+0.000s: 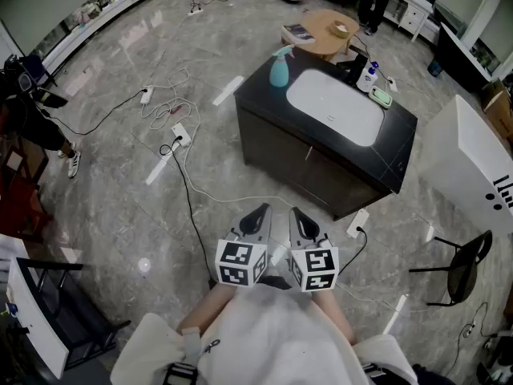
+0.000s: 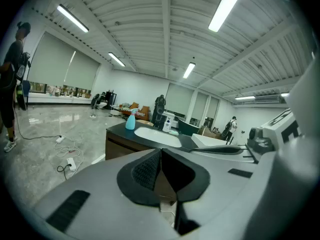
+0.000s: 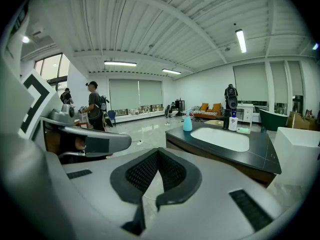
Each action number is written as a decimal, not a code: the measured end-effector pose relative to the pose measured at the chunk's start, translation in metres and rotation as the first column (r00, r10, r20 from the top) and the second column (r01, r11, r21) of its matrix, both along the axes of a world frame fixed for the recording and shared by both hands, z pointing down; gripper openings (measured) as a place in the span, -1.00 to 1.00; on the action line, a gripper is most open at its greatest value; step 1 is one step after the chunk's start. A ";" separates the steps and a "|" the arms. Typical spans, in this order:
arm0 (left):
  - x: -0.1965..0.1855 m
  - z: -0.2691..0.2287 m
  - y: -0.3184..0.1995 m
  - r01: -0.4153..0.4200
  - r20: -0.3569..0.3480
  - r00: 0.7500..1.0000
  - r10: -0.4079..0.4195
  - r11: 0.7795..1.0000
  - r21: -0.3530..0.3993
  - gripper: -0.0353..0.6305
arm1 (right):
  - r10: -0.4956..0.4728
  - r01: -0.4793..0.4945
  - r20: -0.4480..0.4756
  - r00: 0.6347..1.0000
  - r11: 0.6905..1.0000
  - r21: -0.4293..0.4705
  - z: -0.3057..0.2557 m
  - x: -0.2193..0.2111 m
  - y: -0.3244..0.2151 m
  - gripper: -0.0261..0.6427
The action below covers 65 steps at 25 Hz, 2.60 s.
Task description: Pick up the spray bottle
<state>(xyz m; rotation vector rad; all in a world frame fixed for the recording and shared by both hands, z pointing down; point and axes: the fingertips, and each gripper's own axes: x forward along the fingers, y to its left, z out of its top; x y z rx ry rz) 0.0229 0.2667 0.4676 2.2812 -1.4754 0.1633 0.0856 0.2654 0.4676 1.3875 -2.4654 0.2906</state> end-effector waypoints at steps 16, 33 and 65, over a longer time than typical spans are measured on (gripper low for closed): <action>-0.019 0.006 -0.022 -0.041 -0.014 0.999 0.041 0.999 0.000 -0.81 | 0.048 -0.048 0.041 0.998 0.999 -0.001 0.001 -0.019 -0.021 -0.84; -0.055 0.005 -0.033 -0.097 -0.003 0.995 0.097 0.995 0.017 -0.81 | 0.011 -0.009 0.069 0.998 0.999 -0.031 0.002 -0.070 -0.031 -0.85; -0.036 0.020 -0.098 -0.068 -0.023 0.997 0.068 0.998 0.003 -0.81 | -0.002 0.004 0.095 0.996 1.000 -0.019 0.007 -0.039 -0.107 -0.85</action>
